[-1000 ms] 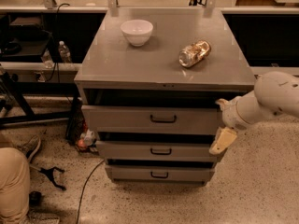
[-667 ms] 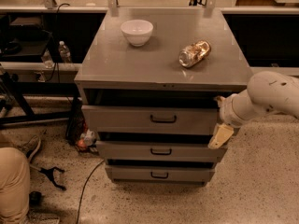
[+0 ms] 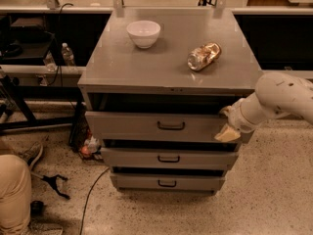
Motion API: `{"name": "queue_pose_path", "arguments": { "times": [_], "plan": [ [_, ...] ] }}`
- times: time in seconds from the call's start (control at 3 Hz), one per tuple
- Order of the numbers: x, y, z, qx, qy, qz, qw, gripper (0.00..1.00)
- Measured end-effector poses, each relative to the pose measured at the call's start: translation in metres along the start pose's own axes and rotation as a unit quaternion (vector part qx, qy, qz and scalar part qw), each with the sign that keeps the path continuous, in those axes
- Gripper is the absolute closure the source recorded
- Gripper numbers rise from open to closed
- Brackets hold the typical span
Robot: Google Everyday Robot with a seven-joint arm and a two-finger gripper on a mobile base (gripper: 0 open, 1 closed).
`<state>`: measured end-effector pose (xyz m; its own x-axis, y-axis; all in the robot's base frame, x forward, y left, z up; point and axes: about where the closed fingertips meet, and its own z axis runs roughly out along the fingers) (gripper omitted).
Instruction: Open top drawer
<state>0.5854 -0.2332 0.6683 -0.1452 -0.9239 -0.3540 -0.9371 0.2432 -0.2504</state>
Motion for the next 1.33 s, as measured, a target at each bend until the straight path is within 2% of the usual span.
{"name": "queue_pose_path", "arguments": {
  "times": [0.33,0.67,1.33],
  "plan": [
    [0.002,0.02,-0.019,-0.009,-0.001,0.006,0.9999,0.78],
    [0.0,0.049,-0.05,-0.011,-0.016,0.023,0.9995,0.99],
    [0.001,0.05,-0.05,-0.011,-0.016,0.024,0.9995,1.0]
  ]
}}
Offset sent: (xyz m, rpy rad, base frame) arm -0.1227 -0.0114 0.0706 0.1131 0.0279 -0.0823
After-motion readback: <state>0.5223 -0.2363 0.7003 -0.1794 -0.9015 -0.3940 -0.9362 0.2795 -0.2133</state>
